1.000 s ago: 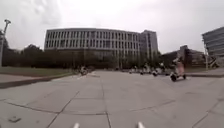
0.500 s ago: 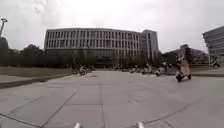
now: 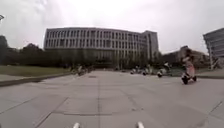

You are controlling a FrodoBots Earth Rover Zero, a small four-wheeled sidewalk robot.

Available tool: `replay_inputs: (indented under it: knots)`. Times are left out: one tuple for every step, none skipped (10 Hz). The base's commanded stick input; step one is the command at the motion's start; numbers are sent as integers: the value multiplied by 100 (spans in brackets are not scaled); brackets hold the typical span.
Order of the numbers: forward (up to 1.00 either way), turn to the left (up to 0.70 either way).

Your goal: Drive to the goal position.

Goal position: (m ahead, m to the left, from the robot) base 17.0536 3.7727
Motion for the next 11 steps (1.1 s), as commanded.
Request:
replay_inputs:
  knots:
    - [85, 0]
    - [85, 0]
    - [85, 0]
    - [85, 0]
    - [85, 0]
    - [85, 0]
    - [85, 0]
    - [85, 0]
    - [85, 0]
    - [85, 0]
    - [85, 0]
